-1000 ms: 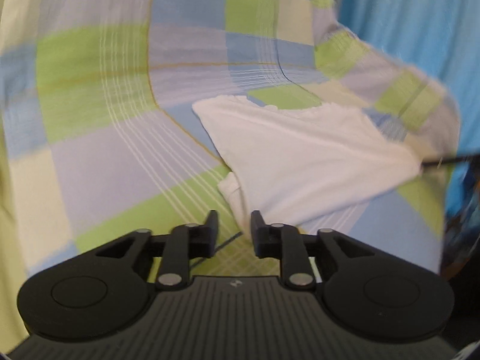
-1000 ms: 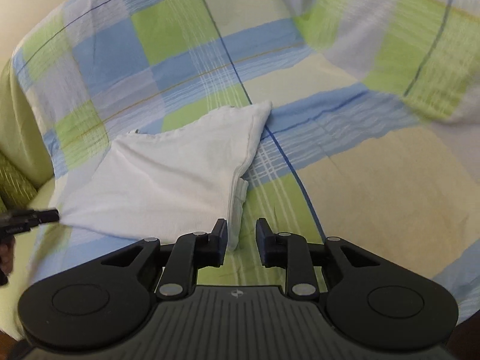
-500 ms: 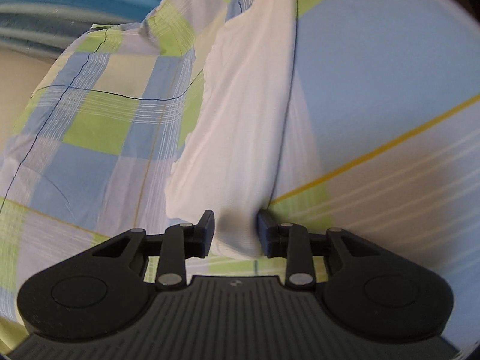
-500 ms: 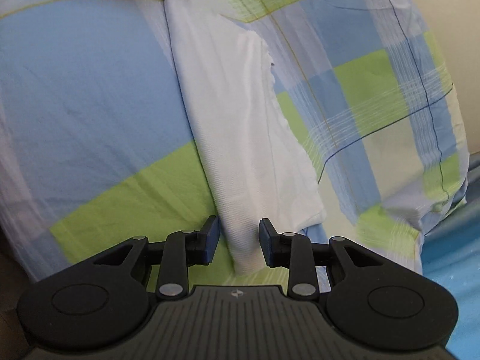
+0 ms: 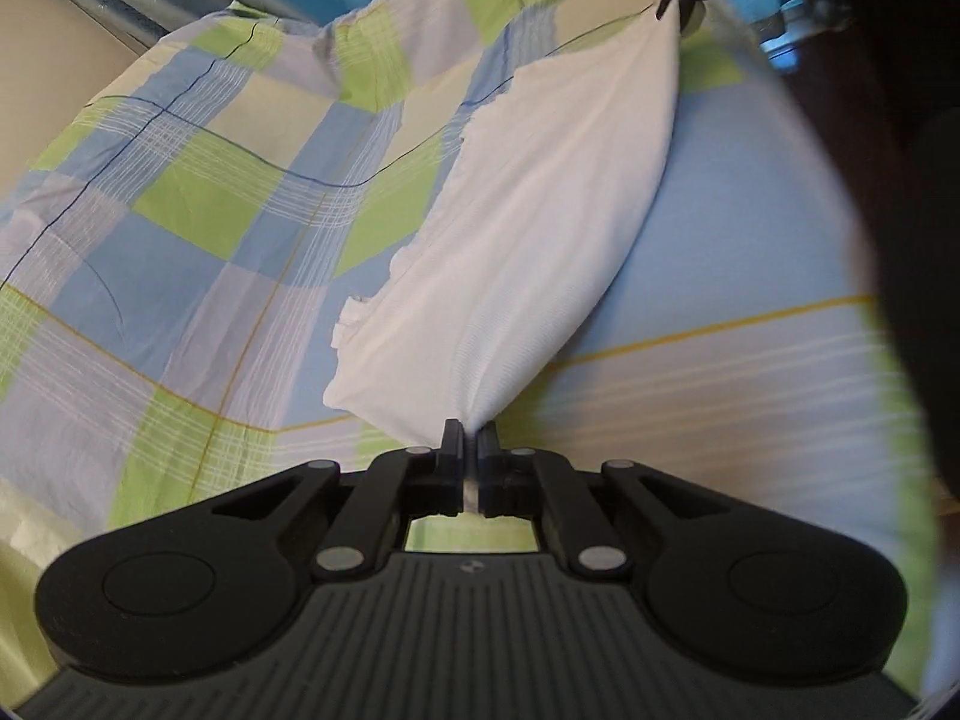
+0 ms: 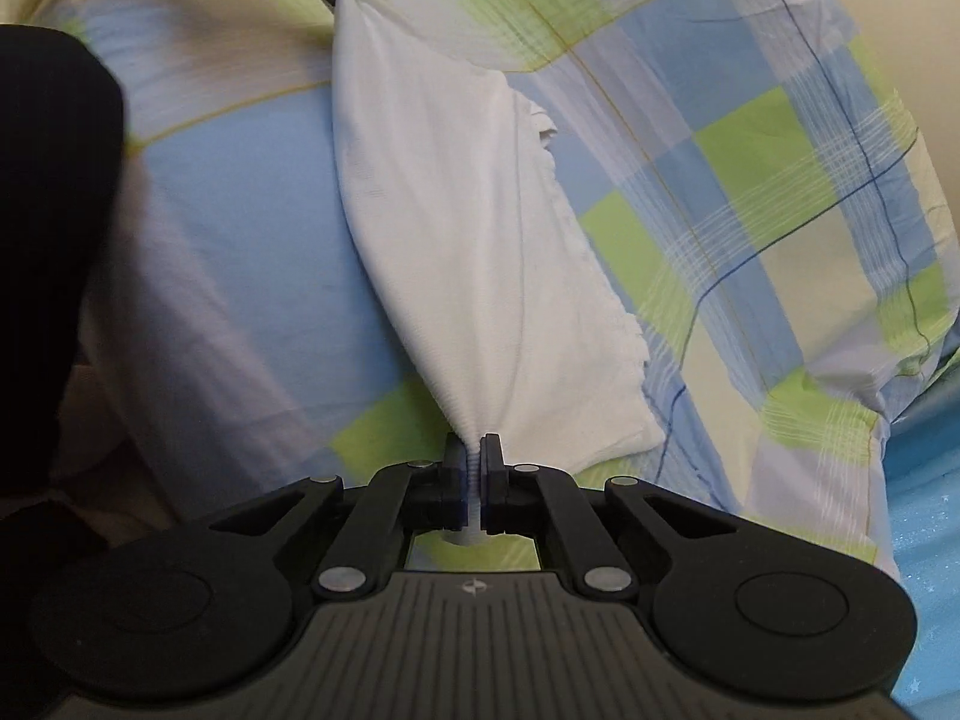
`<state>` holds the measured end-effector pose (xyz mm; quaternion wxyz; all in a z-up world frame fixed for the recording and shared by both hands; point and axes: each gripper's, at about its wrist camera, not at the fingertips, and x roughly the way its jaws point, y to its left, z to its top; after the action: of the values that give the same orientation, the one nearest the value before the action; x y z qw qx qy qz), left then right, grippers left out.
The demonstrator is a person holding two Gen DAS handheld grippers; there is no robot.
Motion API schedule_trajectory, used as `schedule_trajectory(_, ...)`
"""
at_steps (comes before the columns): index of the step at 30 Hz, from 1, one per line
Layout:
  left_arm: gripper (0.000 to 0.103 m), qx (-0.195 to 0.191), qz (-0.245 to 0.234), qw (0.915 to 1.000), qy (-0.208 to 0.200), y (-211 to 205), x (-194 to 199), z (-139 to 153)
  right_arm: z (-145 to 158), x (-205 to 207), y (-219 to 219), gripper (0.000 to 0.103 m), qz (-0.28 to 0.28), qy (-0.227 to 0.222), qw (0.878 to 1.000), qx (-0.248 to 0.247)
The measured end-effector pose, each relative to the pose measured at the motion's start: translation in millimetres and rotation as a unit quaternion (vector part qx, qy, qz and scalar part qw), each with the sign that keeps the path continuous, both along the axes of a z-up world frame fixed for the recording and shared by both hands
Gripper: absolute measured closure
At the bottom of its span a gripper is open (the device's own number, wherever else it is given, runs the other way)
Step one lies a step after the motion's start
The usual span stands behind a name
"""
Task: Fold clothes
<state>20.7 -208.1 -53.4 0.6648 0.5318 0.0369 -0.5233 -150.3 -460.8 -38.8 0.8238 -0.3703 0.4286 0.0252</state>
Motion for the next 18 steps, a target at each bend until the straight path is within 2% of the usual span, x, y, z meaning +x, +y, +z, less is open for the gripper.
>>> schedule_trajectory(4,0.099,0.043,-0.005,0.9986,0.029,28.0,-25.9,-10.2,-11.3,-29.1,19.4,0.099,0.016,0.048,0.999,-0.009)
schedule_trajectory(6,0.096,0.057,0.007,0.9977,0.037,37.8,-25.3,-14.7,-13.3,-34.2,9.3,0.096,-0.009,0.056,0.998,-0.006)
schedule_trajectory(8,0.095,0.044,0.035,0.9964,0.063,44.9,-12.4,-9.3,-7.8,-31.6,-12.2,0.091,-0.046,0.046,0.998,0.009)
schedule_trajectory(10,0.086,0.005,0.078,0.9910,0.108,43.8,15.4,4.5,1.0,-26.8,-37.0,0.083,-0.089,0.027,0.995,0.042)
schedule_trajectory(11,0.079,-0.020,0.098,0.9862,0.132,41.0,30.1,11.4,7.5,-23.1,-51.1,0.077,-0.113,0.011,0.991,0.072)
schedule_trajectory(13,0.078,-0.066,0.136,0.9724,0.178,32.7,60.4,23.1,19.7,-11.3,-81.7,0.075,-0.155,-0.025,0.977,0.145)
schedule_trajectory(16,0.078,-0.122,0.181,0.9445,0.246,7.7,107.2,28.8,30.8,6.6,-120.7,0.075,-0.206,-0.072,0.943,0.252)
schedule_trajectory(18,0.076,-0.140,0.202,0.9247,0.291,-11.0,136.7,24.4,32.5,16.6,-139.7,0.073,-0.222,-0.095,0.921,0.307)
